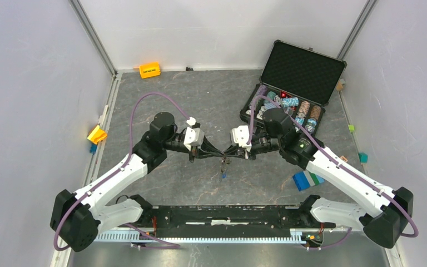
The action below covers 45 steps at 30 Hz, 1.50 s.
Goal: Put the keys on the keyring
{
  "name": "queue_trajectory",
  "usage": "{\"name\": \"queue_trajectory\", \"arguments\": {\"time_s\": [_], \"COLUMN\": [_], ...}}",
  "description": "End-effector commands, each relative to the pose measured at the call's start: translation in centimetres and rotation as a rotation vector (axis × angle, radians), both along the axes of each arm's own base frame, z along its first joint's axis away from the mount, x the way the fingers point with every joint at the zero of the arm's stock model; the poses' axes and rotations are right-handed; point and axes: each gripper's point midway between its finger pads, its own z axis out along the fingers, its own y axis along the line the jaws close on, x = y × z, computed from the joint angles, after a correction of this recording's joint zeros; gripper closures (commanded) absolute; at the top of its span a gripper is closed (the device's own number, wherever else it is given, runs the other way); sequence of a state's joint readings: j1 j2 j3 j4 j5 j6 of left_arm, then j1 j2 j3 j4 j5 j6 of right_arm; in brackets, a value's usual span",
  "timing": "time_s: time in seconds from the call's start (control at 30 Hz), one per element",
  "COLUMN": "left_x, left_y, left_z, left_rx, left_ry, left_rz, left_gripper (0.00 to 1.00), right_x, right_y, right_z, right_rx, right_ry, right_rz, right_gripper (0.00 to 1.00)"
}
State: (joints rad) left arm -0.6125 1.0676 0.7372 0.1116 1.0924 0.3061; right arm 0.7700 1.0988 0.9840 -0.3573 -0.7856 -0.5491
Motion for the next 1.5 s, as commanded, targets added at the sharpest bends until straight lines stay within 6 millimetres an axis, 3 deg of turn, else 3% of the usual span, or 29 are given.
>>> {"name": "queue_trajectory", "arguments": {"time_s": [0.0, 0.13, 0.33, 0.53, 0.73, 0.97, 1.1, 1.47], "left_x": [-0.4, -0.4, 1.0, 2.9, 3.3, 3.8, 4.0, 2.9], "left_y": [0.0, 0.1, 0.2, 1.5, 1.7, 0.5, -0.1, -0.5], "left_z": [1.4, 1.1, 0.6, -0.6, 0.0, -0.2, 0.2, -0.4], "left_rx": [-0.045, -0.043, -0.007, 0.166, 0.197, 0.149, 0.105, 0.076], "left_ry": [-0.034, -0.035, -0.078, -0.188, -0.225, -0.169, -0.144, -0.136], "left_rz": [-0.029, -0.025, 0.040, 0.108, 0.107, 0.120, 0.119, 0.059], "left_gripper": [0.98, 0.98, 0.95, 0.69, 0.54, 0.54, 0.61, 0.64], "right_x": [0.1, 0.2, 0.9, 2.3, 3.1, 3.4, 3.3, 3.2], "right_y": [0.3, 0.1, -0.1, -0.5, -0.8, -0.5, -0.3, 0.1], "right_z": [0.3, 0.5, 0.7, 0.2, -0.1, 0.0, -0.1, -0.1], "right_rx": [0.023, 0.024, -0.006, -0.088, -0.164, -0.178, -0.166, -0.148], "right_ry": [-0.015, -0.022, -0.023, -0.024, -0.032, -0.023, -0.013, 0.017], "right_rz": [0.010, -0.001, -0.037, -0.102, -0.134, -0.153, -0.151, -0.156], "right_gripper": [0.88, 0.99, 1.00, 1.00, 1.00, 1.00, 1.00, 1.00]}}
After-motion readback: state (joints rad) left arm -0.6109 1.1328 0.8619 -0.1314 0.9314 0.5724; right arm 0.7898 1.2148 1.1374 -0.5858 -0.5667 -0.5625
